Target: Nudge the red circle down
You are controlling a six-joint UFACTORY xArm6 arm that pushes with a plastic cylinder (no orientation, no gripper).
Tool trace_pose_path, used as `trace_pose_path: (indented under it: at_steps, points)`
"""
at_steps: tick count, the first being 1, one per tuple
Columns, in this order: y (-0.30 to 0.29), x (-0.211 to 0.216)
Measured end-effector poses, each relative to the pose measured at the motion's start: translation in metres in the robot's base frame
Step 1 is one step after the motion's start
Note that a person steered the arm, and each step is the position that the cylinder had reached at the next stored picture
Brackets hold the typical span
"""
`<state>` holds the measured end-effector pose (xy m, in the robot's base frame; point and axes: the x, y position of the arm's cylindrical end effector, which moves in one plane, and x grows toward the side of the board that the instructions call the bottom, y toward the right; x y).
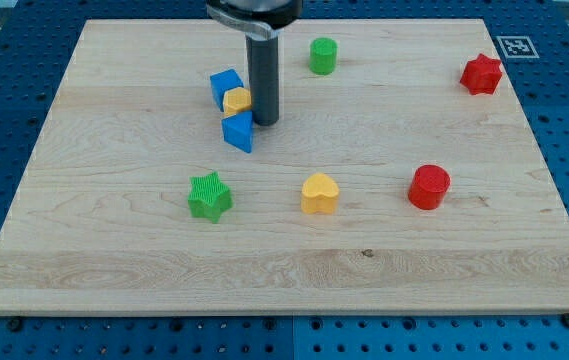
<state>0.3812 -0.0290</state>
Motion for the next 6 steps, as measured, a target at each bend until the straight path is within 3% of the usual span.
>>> trace_pose_path:
  at_steps: [1,3,4,6]
  points:
    - [0.019,-0.006]
    - [0.132,0.065]
    - [0.149,0.108]
    - [0.147,0.153]
